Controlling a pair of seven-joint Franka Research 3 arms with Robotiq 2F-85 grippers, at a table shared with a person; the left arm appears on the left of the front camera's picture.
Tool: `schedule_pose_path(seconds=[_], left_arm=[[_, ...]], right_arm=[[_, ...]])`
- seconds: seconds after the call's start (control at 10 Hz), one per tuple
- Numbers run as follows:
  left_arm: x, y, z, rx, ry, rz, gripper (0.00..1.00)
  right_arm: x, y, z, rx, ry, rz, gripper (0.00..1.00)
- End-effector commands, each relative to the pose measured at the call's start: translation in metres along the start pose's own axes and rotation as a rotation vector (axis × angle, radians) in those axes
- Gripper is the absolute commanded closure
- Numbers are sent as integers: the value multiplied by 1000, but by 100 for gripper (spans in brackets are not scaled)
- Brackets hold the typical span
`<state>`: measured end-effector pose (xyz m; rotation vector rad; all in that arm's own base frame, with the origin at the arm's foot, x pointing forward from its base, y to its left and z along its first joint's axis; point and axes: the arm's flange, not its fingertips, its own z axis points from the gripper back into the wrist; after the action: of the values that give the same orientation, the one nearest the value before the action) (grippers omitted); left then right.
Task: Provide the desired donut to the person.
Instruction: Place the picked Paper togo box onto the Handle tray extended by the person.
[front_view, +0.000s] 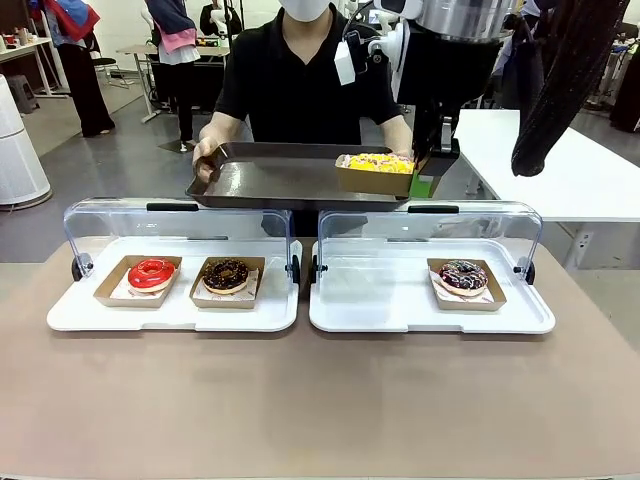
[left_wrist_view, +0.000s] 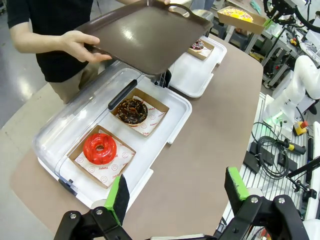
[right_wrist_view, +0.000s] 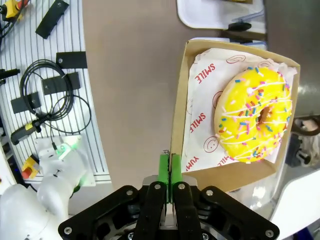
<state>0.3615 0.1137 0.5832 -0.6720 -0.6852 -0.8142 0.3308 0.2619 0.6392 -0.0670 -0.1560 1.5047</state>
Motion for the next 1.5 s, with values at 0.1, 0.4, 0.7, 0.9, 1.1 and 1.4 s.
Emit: schedule_pose_path(seconds=[0.1, 0.4, 0.7, 0.9, 1.1, 1.4], left_arm=[[-1, -1, 1, -4, 6, -9, 0], [-1, -1, 1, -4, 6, -9, 0], [-1, -1, 1, -4, 6, -9, 0], [-1, -1, 1, -4, 6, -9, 0], [-1, -1, 1, -4, 6, -9, 0], [-1, -1, 1, -4, 6, -9, 0]], right_arm=[[-2, 4, -3, 10, -9, -9, 100], [-2, 4, -3, 10, -9, -9, 100], [-2, 4, -3, 10, -9, -9, 100], [-2, 4, -3, 10, -9, -9, 100], [13, -12, 11, -30, -27, 3, 98], [50, -63, 25, -79, -19, -2, 98]])
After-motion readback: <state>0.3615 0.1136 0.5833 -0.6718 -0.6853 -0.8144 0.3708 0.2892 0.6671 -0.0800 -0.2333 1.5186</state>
